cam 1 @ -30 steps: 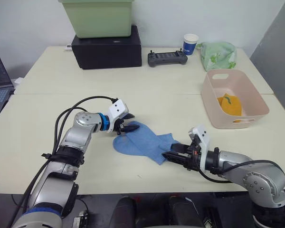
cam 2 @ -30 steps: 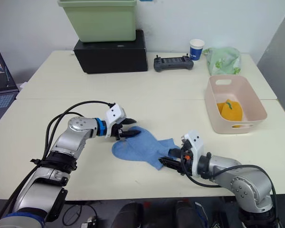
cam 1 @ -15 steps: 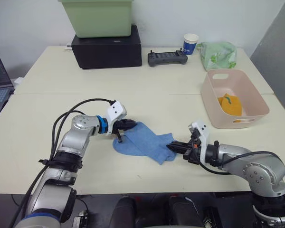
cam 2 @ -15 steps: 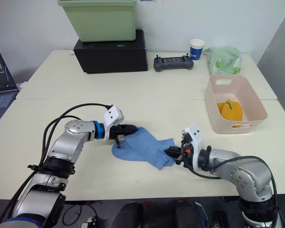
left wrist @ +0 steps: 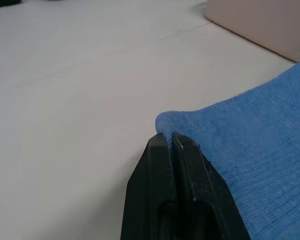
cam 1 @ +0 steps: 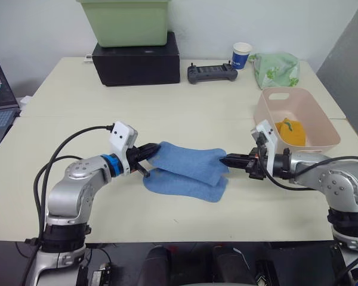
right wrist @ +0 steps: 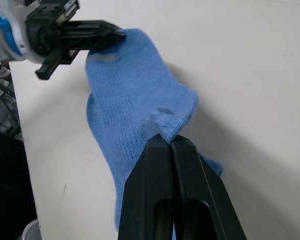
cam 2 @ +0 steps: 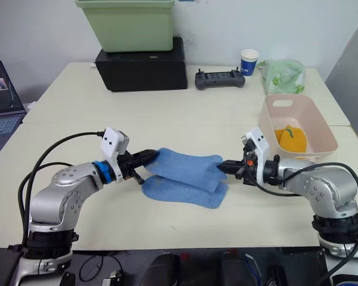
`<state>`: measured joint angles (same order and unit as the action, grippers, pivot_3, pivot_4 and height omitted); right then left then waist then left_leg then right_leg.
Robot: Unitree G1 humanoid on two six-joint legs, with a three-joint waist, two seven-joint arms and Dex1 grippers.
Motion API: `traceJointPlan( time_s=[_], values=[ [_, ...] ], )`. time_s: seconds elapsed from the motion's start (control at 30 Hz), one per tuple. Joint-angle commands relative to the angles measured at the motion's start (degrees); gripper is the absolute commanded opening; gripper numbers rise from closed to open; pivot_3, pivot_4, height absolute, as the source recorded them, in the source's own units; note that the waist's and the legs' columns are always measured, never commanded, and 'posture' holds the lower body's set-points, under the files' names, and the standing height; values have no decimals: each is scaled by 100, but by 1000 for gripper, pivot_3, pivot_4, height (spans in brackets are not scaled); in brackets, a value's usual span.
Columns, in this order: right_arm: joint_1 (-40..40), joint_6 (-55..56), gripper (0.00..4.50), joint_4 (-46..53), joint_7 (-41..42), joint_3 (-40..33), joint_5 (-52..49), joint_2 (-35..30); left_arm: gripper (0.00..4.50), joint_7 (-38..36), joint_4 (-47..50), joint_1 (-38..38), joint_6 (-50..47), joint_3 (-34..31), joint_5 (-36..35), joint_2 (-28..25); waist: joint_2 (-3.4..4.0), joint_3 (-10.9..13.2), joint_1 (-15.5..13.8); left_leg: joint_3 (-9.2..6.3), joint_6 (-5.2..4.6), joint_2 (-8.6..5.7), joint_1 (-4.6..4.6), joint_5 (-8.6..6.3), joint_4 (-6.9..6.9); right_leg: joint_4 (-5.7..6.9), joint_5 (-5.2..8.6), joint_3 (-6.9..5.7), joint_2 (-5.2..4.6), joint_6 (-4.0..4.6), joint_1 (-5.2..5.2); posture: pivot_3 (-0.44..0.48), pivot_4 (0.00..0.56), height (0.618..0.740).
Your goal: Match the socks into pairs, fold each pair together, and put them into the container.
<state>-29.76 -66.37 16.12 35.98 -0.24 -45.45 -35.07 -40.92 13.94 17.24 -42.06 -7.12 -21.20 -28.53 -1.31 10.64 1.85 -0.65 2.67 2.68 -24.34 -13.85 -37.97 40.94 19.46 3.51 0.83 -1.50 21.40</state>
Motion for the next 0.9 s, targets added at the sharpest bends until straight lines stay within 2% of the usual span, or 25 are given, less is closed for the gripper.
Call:
traceJointPlan(
  time_s=[0.03, 0.17, 0.33, 0.43, 0.6, 0.67, 0.77, 0.9],
  values=[
    [-286, 577, 0, -601, 301, 399, 536, 14, 14, 249, 191, -204, 143, 111, -14, 186, 0, 0, -1, 3, 0, -2, 0, 0, 0, 1, 0, 1, -1, 0, 0, 0, 150, 740],
    [-494, 1023, 0, -1210, 560, 852, 1065, 87, 14, 445, -36, -262, 436, 240, 116, 333, 0, 0, -8, 1, 1, -1, -2, 0, 0, 1, 0, -1, -2, 1, 2, 0, 150, 740],
    [-554, 1416, 0, -1540, 787, 1003, 1438, 166, 14, 373, -268, -248, 743, 319, 169, 293, 0, 0, -6, 2, 1, -1, -2, 0, 0, -1, 0, 0, -2, 1, 2, 0, 150, 740],
    [-442, 1588, 646, -1492, 778, 852, 1559, 161, 662, 289, -329, -211, 773, 304, 111, 250, 0, 0, -6, 2, 1, -1, -2, 0, 0, -1, 0, -1, -3, 1, 2, 0, 150, 740],
    [-179, 2088, 2397, -1095, 652, 548, 1847, -49, 2294, 285, -292, -298, 847, 58, 137, 5, 0, 0, -11, 0, 1, -1, -3, 0, 0, -1, 0, -2, -4, 1, 2, 0, 150, 740],
    [100, 2244, 3097, -580, 657, 322, 1689, -3, 2946, 106, -358, -371, 1170, -42, 160, -178, 0, 0, -11, 1, 1, 0, -3, 0, 1, -2, 0, -1, -4, 1, 3, 0, 150, 740],
    [632, 2766, 3104, 311, 1047, 496, 1793, -232, 3895, -535, -272, -614, 1843, 81, 216, -578, 1, 0, -5, -3, 1, 4, -2, 0, 4, -3, 0, -2, -13, 0, 3, 0, 150, 740],
    [1197, 3669, 3104, 904, 1328, 1055, 2503, -570, 3895, -1314, -423, -875, 3147, 378, 649, -1153, 1, 1, -2, -2, 2, 4, 2, 0, 7, -7, 0, -1, -13, 0, 0, 0, 150, 740]
  ],
)
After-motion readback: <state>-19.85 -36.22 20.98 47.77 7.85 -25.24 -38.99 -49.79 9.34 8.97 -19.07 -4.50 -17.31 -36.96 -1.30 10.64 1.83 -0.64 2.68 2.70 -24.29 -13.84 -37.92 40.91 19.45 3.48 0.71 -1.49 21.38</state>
